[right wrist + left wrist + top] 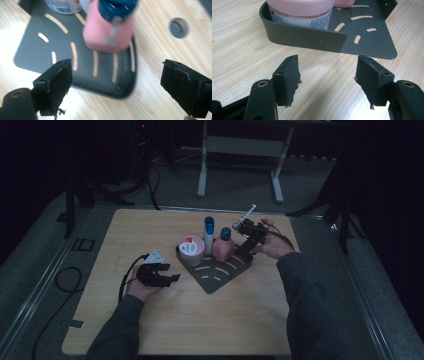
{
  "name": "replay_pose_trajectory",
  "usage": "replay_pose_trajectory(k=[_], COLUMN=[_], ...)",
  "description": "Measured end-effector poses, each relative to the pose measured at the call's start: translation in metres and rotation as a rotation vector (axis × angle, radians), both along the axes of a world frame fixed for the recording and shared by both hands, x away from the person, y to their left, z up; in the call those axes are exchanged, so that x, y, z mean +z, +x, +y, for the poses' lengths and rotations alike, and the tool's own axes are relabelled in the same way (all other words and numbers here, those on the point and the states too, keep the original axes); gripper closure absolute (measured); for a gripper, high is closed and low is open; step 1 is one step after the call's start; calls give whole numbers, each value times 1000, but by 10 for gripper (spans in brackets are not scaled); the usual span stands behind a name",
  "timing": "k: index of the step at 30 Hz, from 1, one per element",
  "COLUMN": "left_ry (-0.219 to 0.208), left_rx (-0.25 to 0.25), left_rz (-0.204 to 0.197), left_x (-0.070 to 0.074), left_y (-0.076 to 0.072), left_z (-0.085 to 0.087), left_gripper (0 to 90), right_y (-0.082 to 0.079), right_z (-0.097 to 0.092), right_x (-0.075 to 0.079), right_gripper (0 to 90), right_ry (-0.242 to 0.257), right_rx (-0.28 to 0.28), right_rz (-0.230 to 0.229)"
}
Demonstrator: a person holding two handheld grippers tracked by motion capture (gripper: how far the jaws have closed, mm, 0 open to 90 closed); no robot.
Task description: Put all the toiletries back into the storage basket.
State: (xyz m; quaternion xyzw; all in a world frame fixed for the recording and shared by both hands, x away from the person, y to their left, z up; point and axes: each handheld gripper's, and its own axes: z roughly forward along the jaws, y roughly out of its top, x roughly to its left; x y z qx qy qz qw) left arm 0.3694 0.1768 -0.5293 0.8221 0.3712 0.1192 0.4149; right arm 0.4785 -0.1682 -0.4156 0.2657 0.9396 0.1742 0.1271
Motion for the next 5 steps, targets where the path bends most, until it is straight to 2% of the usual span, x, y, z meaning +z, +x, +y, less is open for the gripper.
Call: replay_pose_trajectory(k=[1,5], left_ry=[3,-2], left_rx=[0,5], left_rz=[1,-2], left_x=[0,1], left_y=[0,0], left_z=[0,1], left_gripper=[355,352], right_y=[-3,-16], right_z=[-6,-31], right_x=[1,5], right_gripper=[102,103], right_ry=[6,34], right_rx=[-3,-47], right_rz=[0,-47])
